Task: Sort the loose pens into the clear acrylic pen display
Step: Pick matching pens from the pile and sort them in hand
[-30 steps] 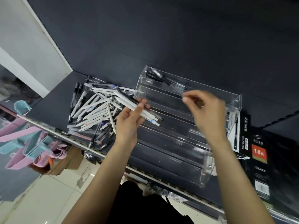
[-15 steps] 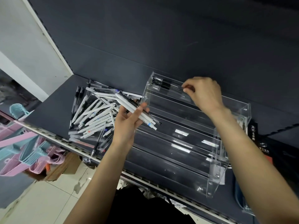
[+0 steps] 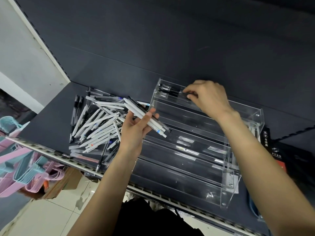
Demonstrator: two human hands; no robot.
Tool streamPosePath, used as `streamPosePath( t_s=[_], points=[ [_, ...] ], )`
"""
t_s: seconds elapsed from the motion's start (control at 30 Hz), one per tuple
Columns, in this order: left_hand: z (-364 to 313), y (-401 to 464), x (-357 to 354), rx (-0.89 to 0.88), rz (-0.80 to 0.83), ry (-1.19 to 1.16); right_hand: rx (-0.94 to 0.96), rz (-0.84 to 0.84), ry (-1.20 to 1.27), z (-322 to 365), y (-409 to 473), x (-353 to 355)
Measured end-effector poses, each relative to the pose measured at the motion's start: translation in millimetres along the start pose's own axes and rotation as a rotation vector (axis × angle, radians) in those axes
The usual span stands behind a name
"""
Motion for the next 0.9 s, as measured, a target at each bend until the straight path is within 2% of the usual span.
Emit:
streamPosePath(
  t_s=[0.1, 0.47, 0.67, 0.9],
  points=[
    [0.0, 3.4, 1.5, 0.005, -0.011, -0.036, 0.076, 0.030, 0.022, 10.4, 8.3, -3.5],
    [3.5, 14.2, 6.6, 0.024, -0.015, -0.031, 0.102, 0.129, -0.186, 21.1, 32.3, -11.0],
    [-1.9, 17.0, 9.3, 0.001, -0.040, -0.071, 0.077, 0.017, -0.269, 29.4, 25.9, -5.4],
    [-4.8, 16.5, 7.6, -0.006, -0.024, -0.076, 0.096, -0.038, -0.201, 29.5, 25.5, -9.9]
  ],
)
Point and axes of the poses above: each hand's wrist, its own y-axis towards the middle knuckle, its own x-axis out of the back of the hand, z = x × y, the point moved 5 cm from there along y, towards the middle knuckle, and after that the axes turned 5 degrees about -x, right-handed, at the moved point
